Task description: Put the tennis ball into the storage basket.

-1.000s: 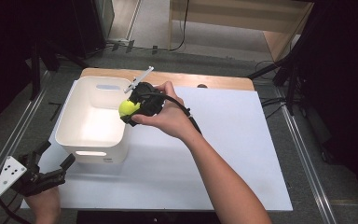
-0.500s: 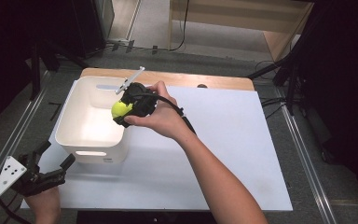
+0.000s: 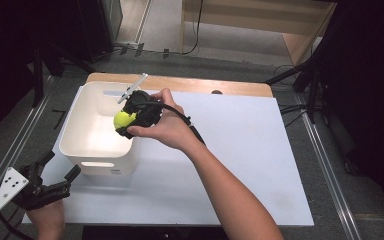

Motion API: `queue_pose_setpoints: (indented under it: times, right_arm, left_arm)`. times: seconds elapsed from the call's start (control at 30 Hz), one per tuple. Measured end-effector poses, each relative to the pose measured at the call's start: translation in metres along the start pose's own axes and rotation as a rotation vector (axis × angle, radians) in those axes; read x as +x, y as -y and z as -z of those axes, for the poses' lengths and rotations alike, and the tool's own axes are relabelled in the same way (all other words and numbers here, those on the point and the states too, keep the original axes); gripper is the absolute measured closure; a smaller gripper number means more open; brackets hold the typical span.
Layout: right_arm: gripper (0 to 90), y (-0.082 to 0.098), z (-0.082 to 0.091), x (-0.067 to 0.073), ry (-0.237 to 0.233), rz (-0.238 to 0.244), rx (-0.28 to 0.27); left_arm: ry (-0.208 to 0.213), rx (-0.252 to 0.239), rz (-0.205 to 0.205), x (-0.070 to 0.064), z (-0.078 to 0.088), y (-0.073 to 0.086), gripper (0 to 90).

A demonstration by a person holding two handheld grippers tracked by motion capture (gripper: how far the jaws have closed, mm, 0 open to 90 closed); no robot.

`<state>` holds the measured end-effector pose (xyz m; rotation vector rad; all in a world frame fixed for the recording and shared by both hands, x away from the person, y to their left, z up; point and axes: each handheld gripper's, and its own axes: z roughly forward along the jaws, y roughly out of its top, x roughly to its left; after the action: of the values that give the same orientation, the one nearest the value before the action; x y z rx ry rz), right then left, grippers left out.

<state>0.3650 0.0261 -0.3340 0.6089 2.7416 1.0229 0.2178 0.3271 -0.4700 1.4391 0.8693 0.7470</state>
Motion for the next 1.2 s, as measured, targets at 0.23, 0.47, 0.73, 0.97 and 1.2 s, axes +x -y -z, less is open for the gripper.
queue_pose_setpoints:
  times: [0.23, 0.47, 0.73, 0.97, 1.2]
  right_arm:
    - [24.1, -0.002, -0.005, 0.002, -0.008, 0.009, 0.002]
    - [24.1, -0.003, -0.010, 0.005, -0.008, 0.010, 0.013]
    - [24.1, -0.003, -0.015, 0.007, -0.015, 0.022, 0.021]
    - [24.1, 0.000, -0.020, 0.008, -0.016, 0.011, 0.038]
    - [24.0, 0.000, -0.025, 0.010, -0.018, 0.022, 0.039]
  left_arm:
    - [-0.001, 0.002, 0.000, 0.000, 0.000, 0.000, 5.8]
    - [-0.001, 0.001, -0.001, 0.000, 0.000, 0.000, 5.8]
    - [0.000, 0.001, -0.001, 0.000, 0.000, 0.000, 5.8]
    - [0.001, 0.000, -0.001, 0.000, 0.000, 0.000, 5.8]
    - [0.001, 0.001, -0.001, 0.000, 0.000, 0.000, 5.8]
